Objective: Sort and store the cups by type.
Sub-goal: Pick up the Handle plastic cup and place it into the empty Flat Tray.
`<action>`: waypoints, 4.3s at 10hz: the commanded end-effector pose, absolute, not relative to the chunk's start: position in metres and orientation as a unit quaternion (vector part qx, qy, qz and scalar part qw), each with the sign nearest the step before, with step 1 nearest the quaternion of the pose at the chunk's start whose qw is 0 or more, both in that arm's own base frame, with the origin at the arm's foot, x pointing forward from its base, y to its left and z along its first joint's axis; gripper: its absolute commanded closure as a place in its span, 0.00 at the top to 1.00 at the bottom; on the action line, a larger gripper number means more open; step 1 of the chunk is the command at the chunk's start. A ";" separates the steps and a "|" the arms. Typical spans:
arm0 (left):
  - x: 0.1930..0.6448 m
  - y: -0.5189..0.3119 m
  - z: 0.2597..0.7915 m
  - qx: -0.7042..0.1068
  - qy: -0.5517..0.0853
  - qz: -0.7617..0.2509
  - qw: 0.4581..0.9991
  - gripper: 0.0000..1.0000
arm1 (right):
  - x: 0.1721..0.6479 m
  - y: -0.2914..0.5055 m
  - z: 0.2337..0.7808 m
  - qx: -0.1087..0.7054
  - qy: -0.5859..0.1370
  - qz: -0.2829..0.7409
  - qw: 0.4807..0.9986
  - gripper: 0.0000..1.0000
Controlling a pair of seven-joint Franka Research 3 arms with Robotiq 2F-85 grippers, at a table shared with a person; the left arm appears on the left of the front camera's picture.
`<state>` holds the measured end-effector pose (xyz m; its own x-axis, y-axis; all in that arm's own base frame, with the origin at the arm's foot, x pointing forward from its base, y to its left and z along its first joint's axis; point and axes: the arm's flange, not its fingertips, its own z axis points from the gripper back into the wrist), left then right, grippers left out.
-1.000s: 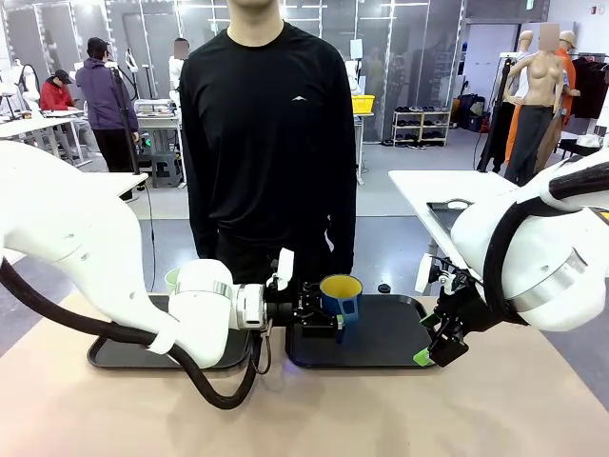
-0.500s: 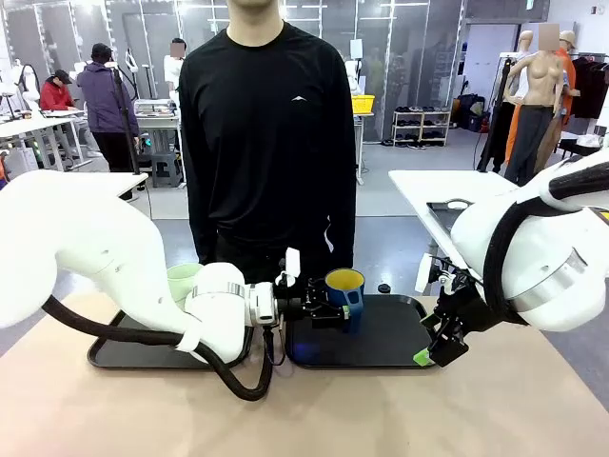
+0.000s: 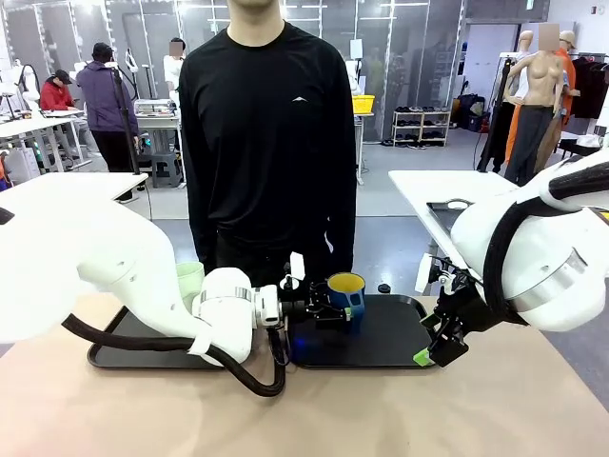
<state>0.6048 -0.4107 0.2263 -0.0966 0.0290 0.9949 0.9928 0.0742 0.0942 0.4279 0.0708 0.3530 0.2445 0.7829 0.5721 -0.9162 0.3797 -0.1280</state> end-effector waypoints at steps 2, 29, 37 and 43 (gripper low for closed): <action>0.620 -0.414 0.212 -0.471 -0.541 -0.490 0.496 0.74 | 0.428 0.070 0.351 0.116 -0.284 0.547 0.779 1.00; 0.579 -0.385 0.183 -0.445 -0.530 -0.469 0.548 1.00 | 0.428 0.070 0.351 0.116 -0.284 0.547 0.779 1.00; 0.559 -0.376 0.179 -0.416 -0.542 -0.453 0.573 1.00 | 0.428 0.070 0.351 0.116 -0.284 0.547 0.779 1.00; 0.535 -0.365 0.177 -0.384 -0.542 -0.458 0.591 1.00 | 0.428 0.070 0.351 0.116 -0.284 0.547 0.779 1.00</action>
